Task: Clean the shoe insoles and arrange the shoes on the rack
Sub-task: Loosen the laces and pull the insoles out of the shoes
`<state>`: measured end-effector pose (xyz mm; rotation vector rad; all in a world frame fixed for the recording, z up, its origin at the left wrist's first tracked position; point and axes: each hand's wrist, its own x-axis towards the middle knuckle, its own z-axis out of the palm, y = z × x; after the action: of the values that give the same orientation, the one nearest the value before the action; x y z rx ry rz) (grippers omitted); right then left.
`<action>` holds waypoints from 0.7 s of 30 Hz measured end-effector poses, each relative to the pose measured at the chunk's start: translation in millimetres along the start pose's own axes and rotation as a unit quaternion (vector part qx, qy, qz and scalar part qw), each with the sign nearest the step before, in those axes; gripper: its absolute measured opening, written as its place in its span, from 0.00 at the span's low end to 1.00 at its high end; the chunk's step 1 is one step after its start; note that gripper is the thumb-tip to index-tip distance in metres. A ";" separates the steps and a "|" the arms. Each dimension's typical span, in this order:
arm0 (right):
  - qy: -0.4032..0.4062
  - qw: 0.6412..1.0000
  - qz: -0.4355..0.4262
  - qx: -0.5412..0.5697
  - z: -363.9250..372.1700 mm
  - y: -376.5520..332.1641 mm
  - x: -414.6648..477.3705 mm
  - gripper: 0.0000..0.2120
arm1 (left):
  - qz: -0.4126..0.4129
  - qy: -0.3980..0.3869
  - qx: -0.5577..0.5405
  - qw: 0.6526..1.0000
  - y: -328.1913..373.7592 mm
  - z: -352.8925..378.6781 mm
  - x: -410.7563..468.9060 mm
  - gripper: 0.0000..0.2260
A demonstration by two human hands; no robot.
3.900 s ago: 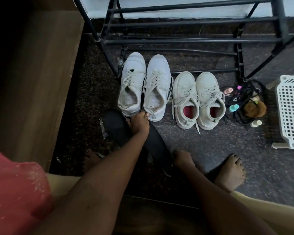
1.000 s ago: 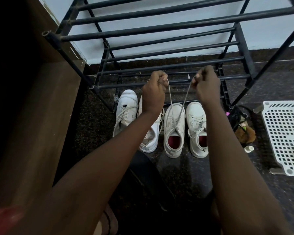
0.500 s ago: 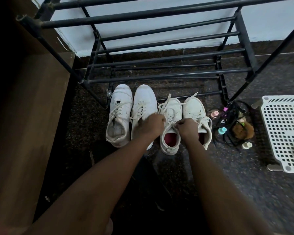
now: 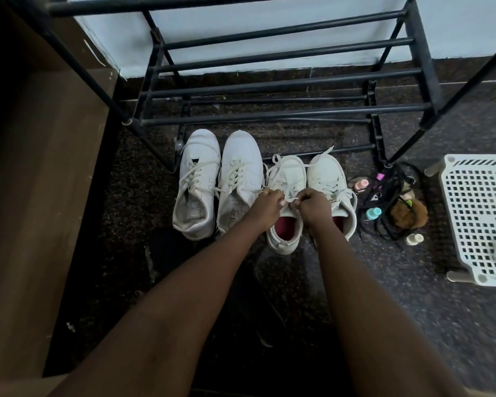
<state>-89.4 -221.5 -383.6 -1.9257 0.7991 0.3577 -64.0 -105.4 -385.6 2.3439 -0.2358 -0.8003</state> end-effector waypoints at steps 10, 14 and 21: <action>-0.013 0.987 0.056 0.150 -10.0 -6.9 -5.2 0.13 | -0.107 0.024 -0.326 0.939 -3.0 -28.6 -17.3 0.12; -0.029 0.994 0.029 0.104 -21.8 -20.5 -5.6 0.12 | -0.096 0.063 -0.355 0.928 9.3 -34.5 -22.2 0.17; -0.064 0.997 0.010 0.051 -57.4 -73.3 -30.3 0.12 | -0.031 0.146 -0.423 0.894 51.6 -68.6 -36.9 0.16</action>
<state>-68.1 -238.2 -289.5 -1.7817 0.7376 0.4397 -50.5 -96.9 -293.5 1.5990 0.2783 -0.4282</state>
